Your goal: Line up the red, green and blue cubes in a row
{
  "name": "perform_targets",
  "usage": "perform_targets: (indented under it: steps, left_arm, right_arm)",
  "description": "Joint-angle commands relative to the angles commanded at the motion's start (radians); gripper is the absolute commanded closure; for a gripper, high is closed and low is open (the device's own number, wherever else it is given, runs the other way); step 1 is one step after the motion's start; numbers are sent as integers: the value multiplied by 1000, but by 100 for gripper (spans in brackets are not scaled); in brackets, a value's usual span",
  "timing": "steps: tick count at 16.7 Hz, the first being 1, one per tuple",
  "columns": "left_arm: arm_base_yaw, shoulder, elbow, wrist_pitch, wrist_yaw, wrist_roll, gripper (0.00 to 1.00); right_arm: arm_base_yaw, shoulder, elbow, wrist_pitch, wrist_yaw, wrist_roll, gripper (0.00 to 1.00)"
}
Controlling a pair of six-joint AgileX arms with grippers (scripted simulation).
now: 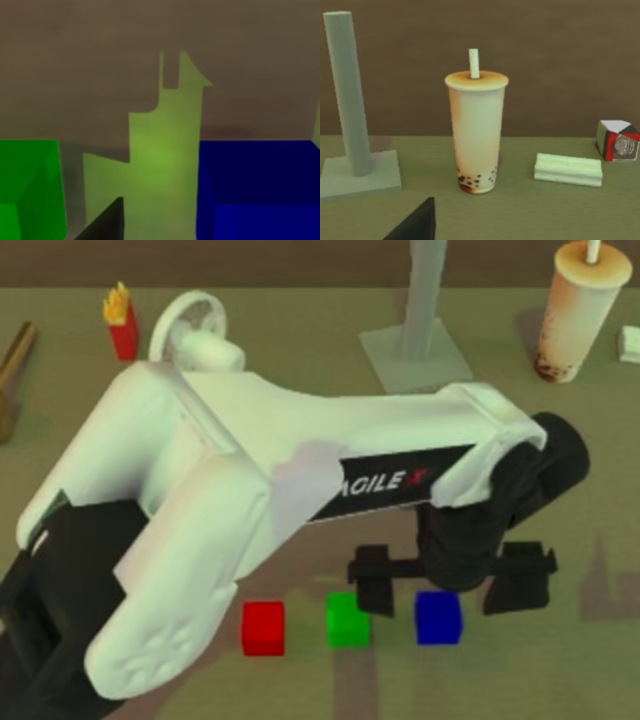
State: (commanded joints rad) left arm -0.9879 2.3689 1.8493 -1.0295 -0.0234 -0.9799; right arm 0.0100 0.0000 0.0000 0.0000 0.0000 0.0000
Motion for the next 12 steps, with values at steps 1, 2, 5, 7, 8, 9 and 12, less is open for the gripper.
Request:
perform_targets:
  steps: [1,2,5,7,8,9,12]
  left_arm:
    - [0,0,0,0,0,0,0]
    - [0,0,0,0,0,0,0]
    - [1,-3,16,-17,0,-1,0]
    - [2,-16,60,-74,-1,-1,0]
    - [4,-24,86,-112,-1,-2,0]
    - [6,-32,113,-152,-1,-3,0]
    - [15,-56,173,-232,-1,-6,0]
  right_arm:
    - [0,0,0,0,0,0,0]
    - [0,0,0,0,0,0,0]
    - [0,0,0,0,0,0,0]
    - [0,0,0,0,0,0,0]
    - [0,0,0,0,0,0,0]
    - [0,0,0,0,0,0,0]
    - [0,0,0,0,0,0,0]
